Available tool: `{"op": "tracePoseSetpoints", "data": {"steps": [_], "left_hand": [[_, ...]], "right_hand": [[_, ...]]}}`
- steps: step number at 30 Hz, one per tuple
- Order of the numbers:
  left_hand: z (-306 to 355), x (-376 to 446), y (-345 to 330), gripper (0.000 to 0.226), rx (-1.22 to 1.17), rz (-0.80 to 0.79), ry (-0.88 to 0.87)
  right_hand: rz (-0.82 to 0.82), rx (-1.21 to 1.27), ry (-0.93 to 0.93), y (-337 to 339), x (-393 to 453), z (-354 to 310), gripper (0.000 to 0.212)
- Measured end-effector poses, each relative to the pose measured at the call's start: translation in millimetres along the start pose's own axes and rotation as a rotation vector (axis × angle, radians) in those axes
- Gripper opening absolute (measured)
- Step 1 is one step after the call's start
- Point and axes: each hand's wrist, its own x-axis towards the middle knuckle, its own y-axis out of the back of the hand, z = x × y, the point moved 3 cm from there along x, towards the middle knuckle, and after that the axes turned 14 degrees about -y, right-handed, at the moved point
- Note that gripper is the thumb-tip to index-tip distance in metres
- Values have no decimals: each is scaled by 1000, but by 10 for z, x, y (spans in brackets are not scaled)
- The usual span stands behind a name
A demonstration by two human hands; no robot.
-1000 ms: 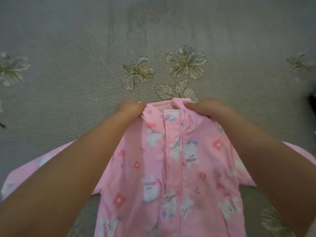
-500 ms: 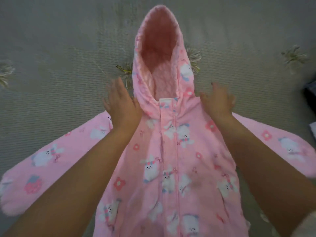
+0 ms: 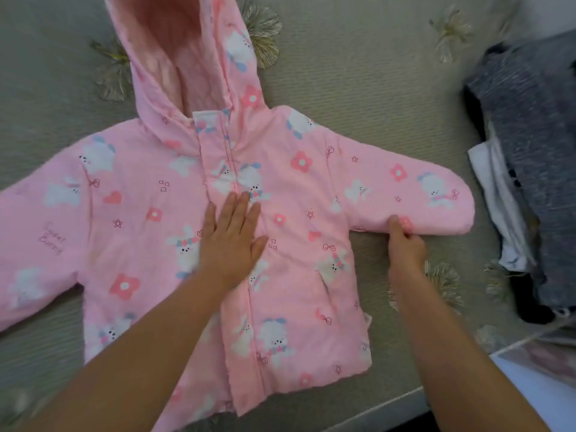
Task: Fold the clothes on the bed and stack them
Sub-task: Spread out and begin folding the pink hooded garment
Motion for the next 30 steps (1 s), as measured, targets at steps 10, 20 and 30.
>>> {"op": "tracePoseSetpoints", "data": {"steps": [10, 20, 30], "left_hand": [[-60, -175, 249, 47, -74, 3, -123], [-644, -1809, 260, 39, -649, 782, 914], [-1199, -1623, 636, 24, -1217, 1545, 1253]], "right_hand": [[173, 35, 1082, -170, -1095, -377, 7], [-145, -1099, 1372, -919, -1334, 560, 55], [-161, -1335, 1237, -957, -1347, 463, 62]]}}
